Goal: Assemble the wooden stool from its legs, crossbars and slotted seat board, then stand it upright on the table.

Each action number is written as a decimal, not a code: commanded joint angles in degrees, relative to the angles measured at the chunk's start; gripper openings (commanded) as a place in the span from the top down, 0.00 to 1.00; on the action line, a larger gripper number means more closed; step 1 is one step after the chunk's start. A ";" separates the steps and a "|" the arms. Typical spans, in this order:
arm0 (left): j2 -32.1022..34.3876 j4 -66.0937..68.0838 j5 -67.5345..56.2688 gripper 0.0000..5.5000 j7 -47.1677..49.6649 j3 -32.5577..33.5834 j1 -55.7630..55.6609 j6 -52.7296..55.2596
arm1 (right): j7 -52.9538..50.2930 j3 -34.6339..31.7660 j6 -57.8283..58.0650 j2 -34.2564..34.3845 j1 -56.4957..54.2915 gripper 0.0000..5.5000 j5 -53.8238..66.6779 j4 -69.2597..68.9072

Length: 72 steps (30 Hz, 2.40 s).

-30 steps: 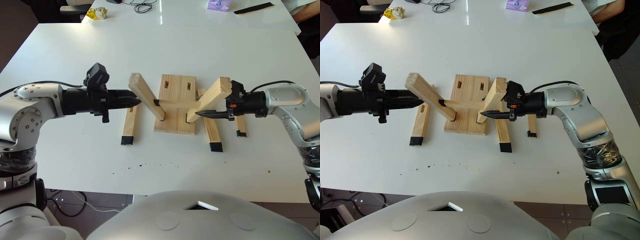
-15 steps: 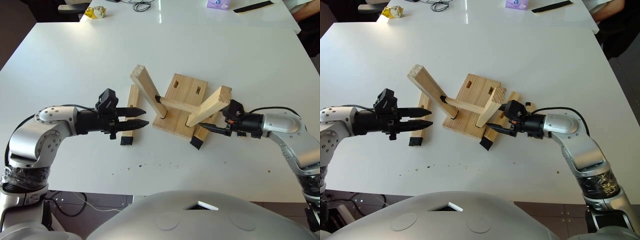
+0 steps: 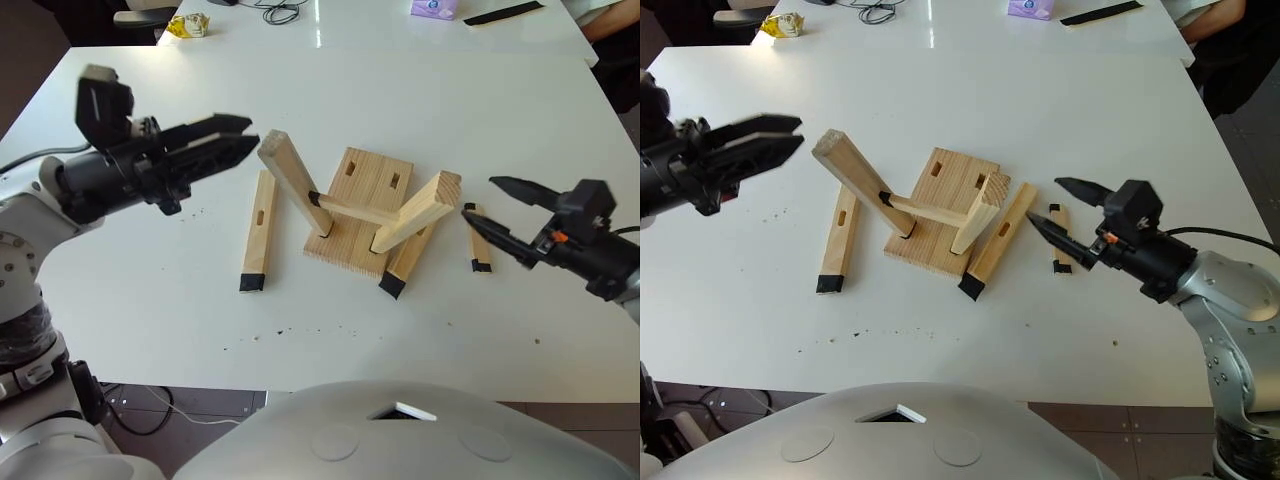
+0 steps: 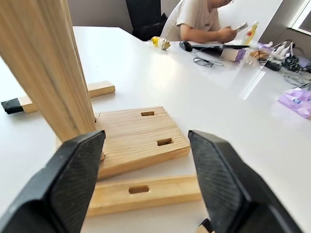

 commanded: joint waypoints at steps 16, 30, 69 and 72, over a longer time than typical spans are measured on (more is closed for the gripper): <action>-10.14 0.43 4.51 0.71 13.95 -13.32 -18.35 -6.05 | -30.74 16.13 6.70 7.07 -39.13 0.53 25.16 -6.48; -15.84 3.87 17.85 0.71 6.35 -25.81 0.19 -11.44 | -22.21 31.39 1.57 8.91 -19.11 0.53 10.23 -1.51; -0.06 -8.95 32.68 0.71 -13.63 -29.41 19.27 -15.04 | -7.06 33.19 -6.49 9.18 -12.12 0.53 -10.83 26.97; -2.00 -7.60 36.74 0.71 -12.01 -31.82 18.37 -17.47 | -4.39 34.11 -7.28 8.24 -10.93 0.53 -13.08 28.34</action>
